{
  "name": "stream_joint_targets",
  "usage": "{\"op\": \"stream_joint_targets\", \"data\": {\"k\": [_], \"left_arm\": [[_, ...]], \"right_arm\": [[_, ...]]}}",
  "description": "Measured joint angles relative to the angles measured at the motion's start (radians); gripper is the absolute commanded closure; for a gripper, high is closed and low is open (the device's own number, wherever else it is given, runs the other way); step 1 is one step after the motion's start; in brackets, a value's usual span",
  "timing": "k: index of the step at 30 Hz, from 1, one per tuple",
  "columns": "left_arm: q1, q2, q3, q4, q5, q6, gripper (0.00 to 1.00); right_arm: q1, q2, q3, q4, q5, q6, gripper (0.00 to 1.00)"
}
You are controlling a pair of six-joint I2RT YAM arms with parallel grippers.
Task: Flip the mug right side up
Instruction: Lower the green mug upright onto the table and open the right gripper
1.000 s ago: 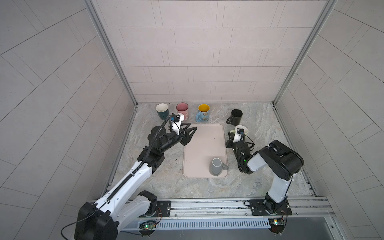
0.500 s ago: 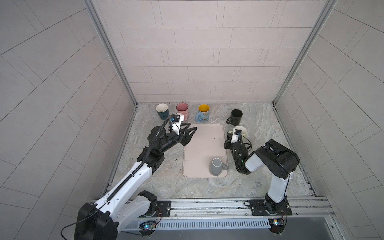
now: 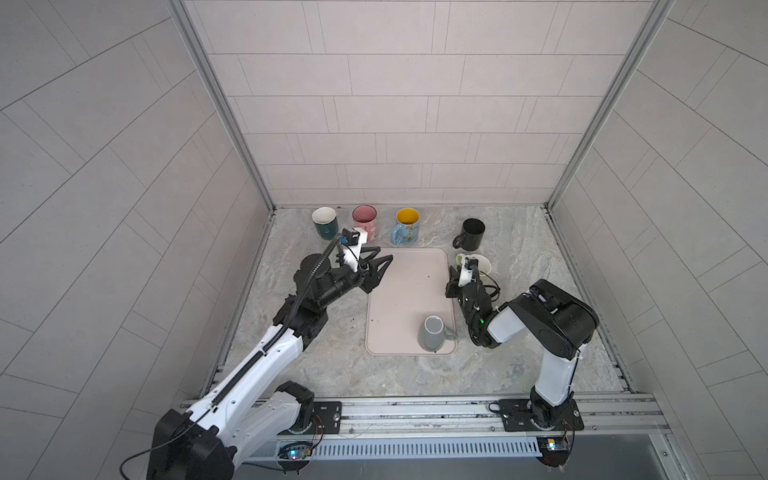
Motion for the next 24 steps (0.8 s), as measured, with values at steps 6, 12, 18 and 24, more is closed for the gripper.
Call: {"op": "stream_joint_targets", "data": {"k": [6, 12, 18, 24], "left_arm": [[0.0, -0.01, -0.001, -0.006, 0.0, 0.003, 0.49], [0.0, -0.023, -0.007, -0.012, 0.0, 0.003, 0.49], [0.0, -0.035, -0.013, -0.015, -0.002, 0.003, 0.49], [0.0, -0.054, -0.021, -0.016, -0.01, 0.002, 0.49]], "right_arm": [[0.009, -0.015, 0.001, -0.018, 0.009, 0.0, 0.7], [0.022, -0.033, 0.001, -0.046, 0.026, 0.0, 0.67], [0.043, -0.064, -0.002, -0.071, 0.038, 0.002, 0.66], [0.095, -0.179, -0.032, -0.135, 0.068, 0.013, 0.63]]}}
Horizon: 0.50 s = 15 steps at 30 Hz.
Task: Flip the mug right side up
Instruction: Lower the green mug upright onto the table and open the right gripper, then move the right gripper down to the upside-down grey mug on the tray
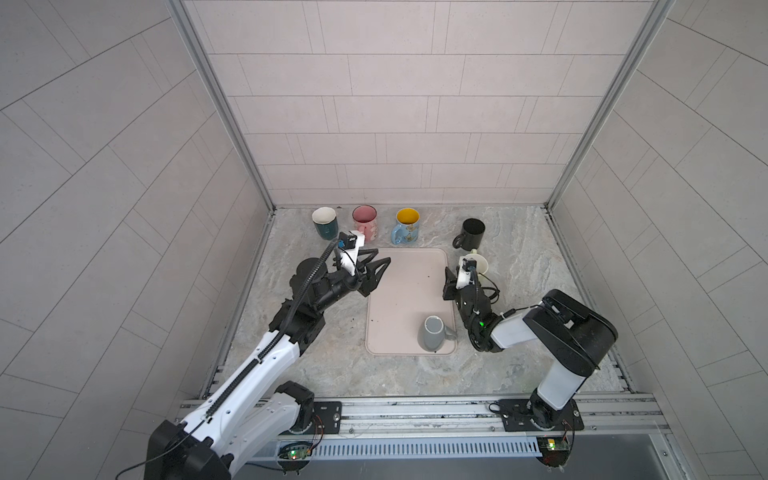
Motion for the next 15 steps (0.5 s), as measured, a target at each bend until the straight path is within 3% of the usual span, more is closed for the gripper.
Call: {"op": "stream_joint_targets", "data": {"k": [4, 8, 12, 15], "left_arm": [[0.0, -0.008, -0.002, 0.0, -0.014, -0.008, 0.49], [0.0, -0.011, -0.002, 0.0, -0.047, -0.031, 0.48], [0.0, -0.007, 0.0, -0.018, -0.098, -0.058, 0.47], [0.0, 0.019, 0.023, -0.062, -0.142, -0.083, 0.47]], "right_arm": [[0.074, -0.195, -0.034, -0.131, 0.049, 0.005, 0.61], [0.121, -0.484, 0.0, -0.423, 0.072, 0.026, 0.51], [0.112, -0.747, 0.155, -0.832, 0.082, 0.062, 0.4], [0.091, -0.833, 0.336, -1.122, 0.066, 0.101, 0.37]]}}
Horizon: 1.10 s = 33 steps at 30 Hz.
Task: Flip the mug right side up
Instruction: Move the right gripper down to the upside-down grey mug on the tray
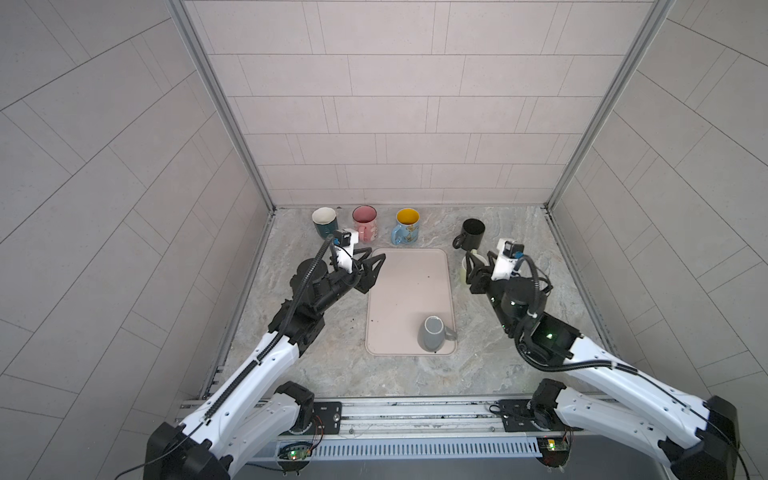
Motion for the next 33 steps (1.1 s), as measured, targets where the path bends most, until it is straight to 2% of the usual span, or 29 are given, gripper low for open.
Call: {"op": "stream_joint_targets", "data": {"k": [4, 6, 12, 15, 20, 25, 33], "left_arm": [[0.0, 0.064, 0.066, -0.074, -0.028, -0.027, 0.47], [0.004, 0.093, 0.103, -0.116, -0.032, -0.036, 0.48], [0.014, 0.116, 0.163, -0.222, -0.055, -0.044, 0.47], [0.02, 0.116, 0.164, -0.256, -0.075, -0.044, 0.47], [0.039, 0.119, 0.168, -0.301, -0.101, -0.051, 0.46], [0.07, 0.148, 0.196, -0.324, -0.108, -0.076, 0.46], [0.101, 0.18, 0.196, -0.346, -0.099, -0.114, 0.46]], "right_arm": [[-0.064, -0.003, 0.182, -0.304, -0.118, 0.049, 0.34], [-0.101, 0.042, 0.241, -0.427, -0.224, 0.107, 0.34], [-0.154, 0.27, 0.323, -0.706, -0.539, 0.202, 0.32], [-0.225, 0.305, 0.328, -0.816, -0.669, 0.222, 0.31], [-0.349, 0.293, 0.316, -0.902, -0.874, 0.291, 0.31], [-0.351, 0.303, 0.241, -0.936, -1.039, 0.388, 0.31], [-0.365, 0.316, 0.155, -0.957, -1.185, 0.57, 0.32]]}}
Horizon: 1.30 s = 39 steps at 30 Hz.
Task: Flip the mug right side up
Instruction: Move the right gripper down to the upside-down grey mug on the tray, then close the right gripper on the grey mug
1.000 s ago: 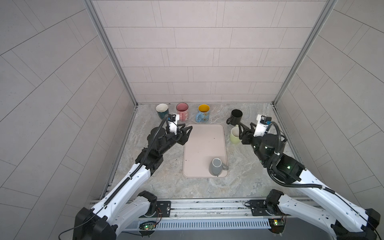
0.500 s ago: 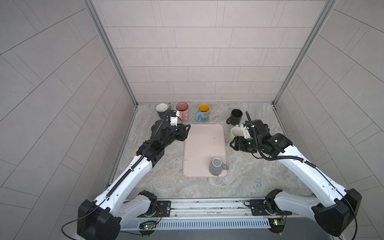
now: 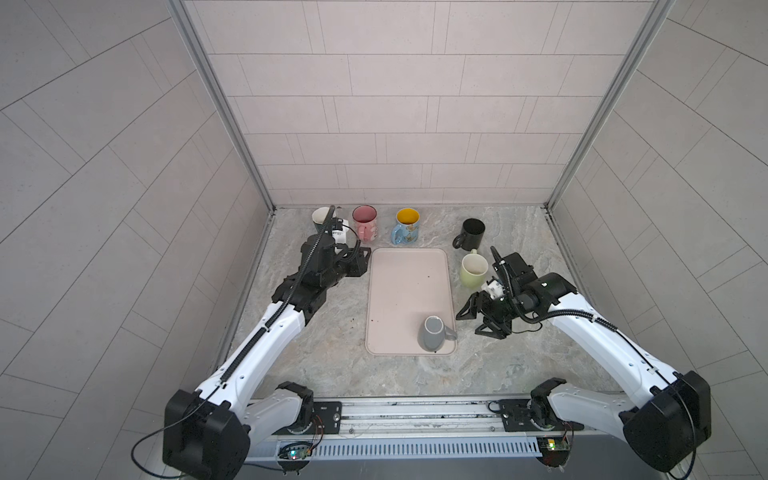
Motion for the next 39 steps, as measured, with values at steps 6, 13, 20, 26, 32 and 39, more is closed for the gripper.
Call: {"op": "stream_joint_targets", "data": {"k": [6, 13, 20, 26, 32, 39], "left_arm": [[0.013, 0.012, 0.0, 0.002, 0.027, -0.031, 0.46], [0.022, 0.013, 0.0, 0.003, 0.043, -0.05, 0.46], [0.039, 0.024, 0.0, 0.007, 0.05, -0.056, 0.46], [0.064, 0.045, 0.0, 0.011, 0.063, -0.064, 0.46], [0.084, 0.053, 0.0, 0.022, 0.069, -0.073, 0.46], [0.1, 0.053, 0.0, 0.03, 0.069, -0.076, 0.46]], "right_arm": [[-0.008, 0.046, -0.129, 0.074, -0.118, 0.149, 0.37], [-0.012, 0.096, -0.16, 0.176, -0.166, 0.277, 0.37], [-0.018, 0.114, -0.182, 0.303, -0.18, 0.417, 0.35], [-0.023, 0.114, -0.199, 0.365, -0.182, 0.531, 0.35], [-0.023, 0.112, -0.209, 0.391, -0.182, 0.601, 0.35], [-0.023, 0.094, -0.274, 0.412, -0.177, 0.673, 0.34]]}}
